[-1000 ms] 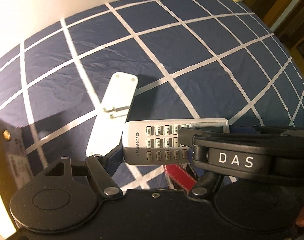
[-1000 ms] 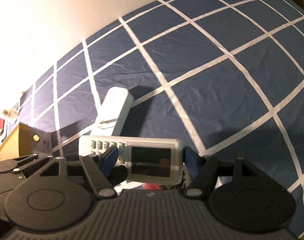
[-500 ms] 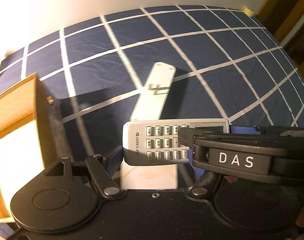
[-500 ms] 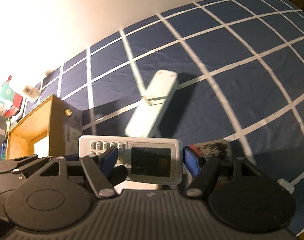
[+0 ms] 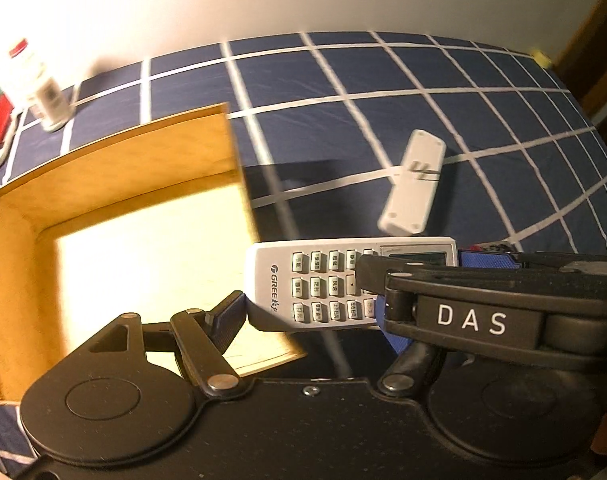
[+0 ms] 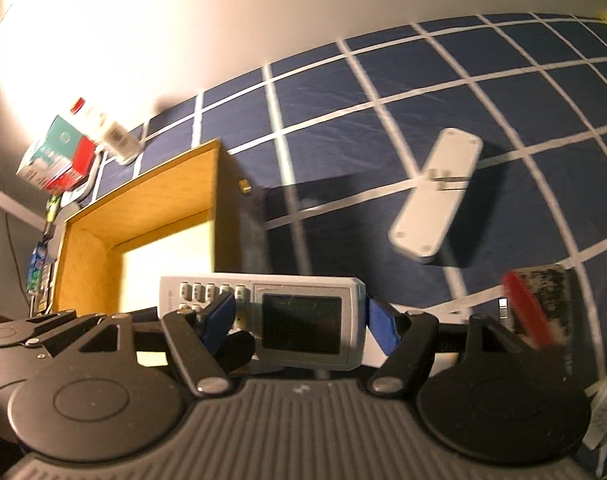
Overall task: Organize objects
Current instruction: 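Carry the remote with the right gripper over the cardboard box, then lower the remote into the box and open the right gripper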
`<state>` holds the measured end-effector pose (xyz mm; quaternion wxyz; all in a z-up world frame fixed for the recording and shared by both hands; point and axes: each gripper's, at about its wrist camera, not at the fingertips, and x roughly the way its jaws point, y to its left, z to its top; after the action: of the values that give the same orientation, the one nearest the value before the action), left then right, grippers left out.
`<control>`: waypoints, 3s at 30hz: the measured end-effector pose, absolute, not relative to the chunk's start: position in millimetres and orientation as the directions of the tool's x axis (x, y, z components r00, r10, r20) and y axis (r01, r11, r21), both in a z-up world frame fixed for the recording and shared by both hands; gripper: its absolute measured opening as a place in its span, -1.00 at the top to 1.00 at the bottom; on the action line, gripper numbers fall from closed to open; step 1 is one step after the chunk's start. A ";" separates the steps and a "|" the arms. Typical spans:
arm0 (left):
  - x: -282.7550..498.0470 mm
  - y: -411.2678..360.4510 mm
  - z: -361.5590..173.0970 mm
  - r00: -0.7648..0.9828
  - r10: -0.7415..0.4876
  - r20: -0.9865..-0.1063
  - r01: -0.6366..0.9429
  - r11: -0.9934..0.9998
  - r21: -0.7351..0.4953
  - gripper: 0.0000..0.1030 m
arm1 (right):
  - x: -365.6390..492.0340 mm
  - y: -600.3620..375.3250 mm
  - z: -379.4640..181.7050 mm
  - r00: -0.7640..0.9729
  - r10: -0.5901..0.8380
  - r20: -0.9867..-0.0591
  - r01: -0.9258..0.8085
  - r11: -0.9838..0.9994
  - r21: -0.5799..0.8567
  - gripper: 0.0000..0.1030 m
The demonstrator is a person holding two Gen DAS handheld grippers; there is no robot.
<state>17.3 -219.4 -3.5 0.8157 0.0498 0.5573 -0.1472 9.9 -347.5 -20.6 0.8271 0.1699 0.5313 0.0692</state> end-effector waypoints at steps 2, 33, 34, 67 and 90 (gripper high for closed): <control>16.7 -202.9 -1.7 0.341 -0.179 -0.923 0.281 0.956 -0.082 -0.35 | 10.6 -331.7 -19.1 0.423 0.302 -0.854 0.050 0.934 0.355 -0.36; 40.4 -33.0 -59.8 0.213 -0.141 -0.967 0.056 0.990 -0.132 -0.35 | 49.4 -152.5 -72.1 0.202 0.343 -0.917 -0.108 0.939 0.327 -0.36; 42.5 -31.7 -64.4 0.203 -0.143 -0.969 0.052 0.989 -0.135 -0.34 | 51.7 -150.7 -76.9 0.190 0.340 -0.921 -0.109 0.940 0.324 -0.36; 61.9 -14.7 -131.8 -0.023 -0.179 -0.983 0.015 0.984 -0.180 -0.33 | 77.8 -121.8 -152.2 -0.070 0.261 -0.963 -0.091 0.959 0.267 -0.37; 54.2 -15.8 -98.0 0.077 -0.158 -0.984 0.014 0.987 -0.158 -0.38 | 68.0 -137.9 -113.4 0.043 0.281 -0.959 -0.095 0.957 0.276 -0.37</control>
<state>54.2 -15.8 -98.0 0.7320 -0.0536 0.6767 -0.0587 68.0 -137.9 -113.4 0.7190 0.0685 0.6792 0.1304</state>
